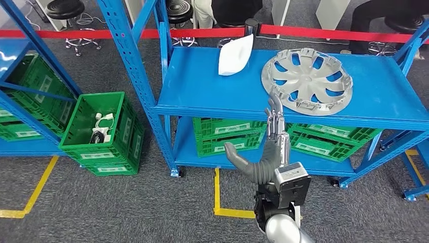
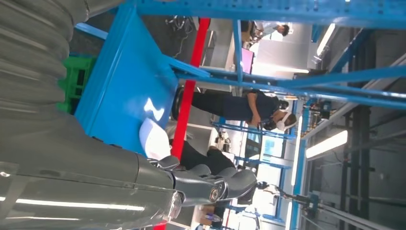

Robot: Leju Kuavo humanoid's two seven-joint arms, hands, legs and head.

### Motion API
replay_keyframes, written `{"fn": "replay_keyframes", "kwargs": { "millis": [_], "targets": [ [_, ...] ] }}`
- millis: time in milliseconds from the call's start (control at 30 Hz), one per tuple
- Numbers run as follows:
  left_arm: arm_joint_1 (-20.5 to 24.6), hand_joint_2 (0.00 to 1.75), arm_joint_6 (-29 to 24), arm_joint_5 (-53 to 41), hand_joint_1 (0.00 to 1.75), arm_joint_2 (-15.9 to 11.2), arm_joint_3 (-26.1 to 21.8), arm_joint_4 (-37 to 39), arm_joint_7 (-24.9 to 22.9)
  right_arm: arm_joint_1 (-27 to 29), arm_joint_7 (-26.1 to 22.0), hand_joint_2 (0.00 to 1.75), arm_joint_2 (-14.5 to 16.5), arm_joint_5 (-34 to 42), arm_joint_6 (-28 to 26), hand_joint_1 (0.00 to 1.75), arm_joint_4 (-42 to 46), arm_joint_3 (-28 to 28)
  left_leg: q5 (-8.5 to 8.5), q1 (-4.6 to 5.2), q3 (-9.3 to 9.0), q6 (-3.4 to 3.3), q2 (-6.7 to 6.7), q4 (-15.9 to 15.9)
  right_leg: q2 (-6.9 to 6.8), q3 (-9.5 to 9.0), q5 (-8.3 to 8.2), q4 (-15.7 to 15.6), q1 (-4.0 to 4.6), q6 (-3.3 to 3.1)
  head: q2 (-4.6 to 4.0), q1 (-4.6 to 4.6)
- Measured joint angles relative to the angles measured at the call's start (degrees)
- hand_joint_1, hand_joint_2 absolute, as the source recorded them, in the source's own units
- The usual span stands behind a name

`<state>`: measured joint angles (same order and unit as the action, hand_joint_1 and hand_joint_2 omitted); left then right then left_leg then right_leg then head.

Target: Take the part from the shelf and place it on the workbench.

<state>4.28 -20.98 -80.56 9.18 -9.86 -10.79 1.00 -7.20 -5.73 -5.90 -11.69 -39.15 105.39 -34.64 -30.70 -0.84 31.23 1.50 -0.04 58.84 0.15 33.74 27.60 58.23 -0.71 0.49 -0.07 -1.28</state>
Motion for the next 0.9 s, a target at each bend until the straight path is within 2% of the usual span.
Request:
{"fn": "replay_keyframes", "kwargs": {
  "millis": [67, 133, 200, 267, 300, 333, 367, 433, 467, 533, 600, 667, 767, 800, 833, 867, 900],
  "targets": [
    [-0.08, 0.0, 0.06, 0.01, 0.0, -0.05, 0.25, 0.01, -0.07, -0.12, -0.11, 1.75, 0.0, 0.21, -0.01, 0.0, -0.26, -0.07, -0.13, 0.13, -0.09, -0.45, -0.09, -0.51, 0.04, 0.12, -0.25, -0.11, -0.03, 0.68, 0.0, 0.16],
    [-0.13, 0.0, 0.07, 0.0, 0.0, -0.09, 0.57, 0.01, -0.12, -0.25, -0.21, 1.75, -0.01, 0.3, -0.02, 0.0, -0.47, -0.13, 0.23, 0.08, -0.07, -1.1, -0.1, -0.69, 0.01, 0.46, 0.68, 0.78, -0.21, 1.23, 0.0, 0.46],
    [-0.07, 0.0, 0.13, 0.0, 0.0, -0.09, 0.85, 0.01, -0.13, -0.33, -0.27, 1.75, -0.01, 0.36, -0.03, 0.0, -0.64, -0.2, 0.49, 0.09, -0.08, -1.63, 0.04, -0.83, -0.02, 2.45, 4.04, 5.9, -0.29, 1.62, 0.0, 1.06],
    [-0.09, 0.0, 0.2, 0.01, 0.0, -0.11, 1.04, 0.01, -0.13, -0.32, -0.28, 1.75, -0.01, 0.44, -0.03, 0.0, -0.88, -0.33, 0.57, 0.41, 0.0, -1.92, 0.2, -0.81, -0.02, 5.46, 7.56, 13.44, -0.26, 1.72, 0.0, 1.84],
    [-0.1, 0.0, 0.22, 0.01, 0.0, -0.14, 1.14, 0.01, -0.13, -0.3, -0.28, 1.75, -0.02, 0.54, -0.03, 0.0, -1.03, -0.41, 0.59, 0.62, 0.04, -2.01, 0.26, -0.8, -0.02, 6.26, 8.09, 15.62, -0.22, 1.61, 0.0, 2.13],
    [-0.1, 0.0, 0.22, 0.01, 0.0, -0.17, 1.24, 0.01, -0.12, -0.33, -0.28, 1.75, -0.03, 0.69, -0.03, 0.0, -1.17, -0.5, 0.61, 0.84, 0.05, -2.06, 0.29, -0.79, -0.01, 6.14, 7.53, 15.75, -0.12, 1.36, 0.0, 2.38],
    [-0.1, 0.0, 0.22, 0.01, 0.0, -0.2, 1.34, 0.01, -0.12, -0.42, -0.3, 1.75, -0.03, 0.87, -0.03, 0.0, -1.28, -0.63, 0.61, 1.08, 0.0, -2.08, 0.29, -0.79, 0.0, 4.97, 5.97, 13.63, 0.06, 0.93, 0.0, 2.56],
    [-0.07, 0.0, 0.22, -0.01, 0.0, -0.13, 1.52, 0.0, -0.1, -0.78, -0.4, 1.75, -0.04, 1.33, -0.03, 0.0, -1.43, -0.91, 0.59, 1.42, -0.07, -2.1, 0.28, -0.79, 0.02, 1.08, 2.4, 6.04, 0.65, -0.42, 0.0, 2.69],
    [-0.04, 0.0, 0.22, -0.03, 0.0, -0.07, 1.62, 0.0, -0.07, -0.97, -0.49, 1.75, -0.04, 1.49, -0.03, 0.0, -1.48, -1.03, 0.58, 1.5, 0.02, -2.07, 0.29, -0.75, 0.0, -0.5, 1.38, 2.79, 0.98, -1.02, 0.0, 2.56],
    [-0.03, 0.0, 0.23, -0.16, 0.0, 0.09, 1.81, 0.0, 0.02, -1.23, -0.63, 1.75, -0.08, 1.84, -0.03, 0.0, -1.54, -1.21, 0.69, 1.48, 0.38, -1.83, 0.38, -0.71, -0.08, -1.69, 1.28, 0.03, 1.37, -1.7, 0.0, 2.49],
    [-0.03, 0.0, 0.24, -0.3, 0.0, 0.2, 1.89, 0.01, 0.04, -1.39, -0.67, 1.75, -0.12, 2.07, -0.03, 0.0, -1.57, -1.33, 0.63, 1.45, 0.56, -1.44, 0.46, -0.63, -0.19, -1.84, 1.03, -0.88, 1.25, -1.73, 0.0, 2.67],
    [0.0, 0.0, 0.23, -0.38, 0.0, 0.22, 2.06, 0.0, 0.02, -1.61, -0.68, 1.75, -0.13, 2.11, -0.03, 0.0, -1.57, -1.37, -1.11, 1.41, 1.45, -0.9, 0.21, 1.47, -0.39, -2.12, 0.57, -1.79, 0.85, -1.81, 0.0, 2.31],
    [-0.06, 0.0, 0.24, -0.42, 0.0, 0.11, 2.42, 0.0, -0.03, -1.75, -0.69, 1.75, -0.15, 2.17, -0.02, 0.0, -1.73, -1.4, -6.15, 0.78, 5.97, 0.16, -0.13, 11.31, -0.69, -2.16, 0.33, -2.13, 0.64, -1.93, 0.0, 1.22],
    [-0.11, 0.0, 0.24, -0.42, 0.0, 0.08, 2.52, 0.01, -0.04, -1.73, -0.69, 1.75, -0.15, 2.19, -0.02, 0.0, -1.86, -1.41, -6.75, 0.51, 7.15, 0.47, -0.13, 13.75, -0.76, -2.15, 0.34, -2.08, 0.6, -1.9, 0.0, 1.02],
    [-0.14, 0.0, 0.25, -0.43, 0.0, 0.05, 2.62, 0.01, -0.05, -1.73, -0.69, 1.75, -0.15, 2.21, -0.02, 0.0, -2.0, -1.42, -6.29, 0.26, 7.5, 0.76, -0.09, 14.36, -0.8, -2.15, 0.39, -1.99, 0.51, -1.82, 0.0, 0.9],
    [-0.15, 0.0, 0.27, -0.45, 0.0, 0.02, 2.7, 0.01, -0.08, -1.74, -0.69, 1.75, -0.15, 2.23, -0.02, 0.0, -2.14, -1.42, -4.8, 0.01, 6.81, 1.05, -0.03, 12.88, -0.81, -2.16, 0.48, -1.84, 0.36, -1.66, 0.0, 0.78],
    [-0.14, 0.0, 0.33, -0.49, 0.0, -0.02, 2.75, 0.01, -0.13, -1.75, -0.7, 1.75, -0.15, 2.25, -0.02, 0.0, -2.26, -1.42, -2.58, -0.26, 5.18, 1.34, 0.08, 9.49, -0.79, -2.16, 0.66, -1.56, 0.17, -1.38, 0.0, 0.62]
  ]
}}
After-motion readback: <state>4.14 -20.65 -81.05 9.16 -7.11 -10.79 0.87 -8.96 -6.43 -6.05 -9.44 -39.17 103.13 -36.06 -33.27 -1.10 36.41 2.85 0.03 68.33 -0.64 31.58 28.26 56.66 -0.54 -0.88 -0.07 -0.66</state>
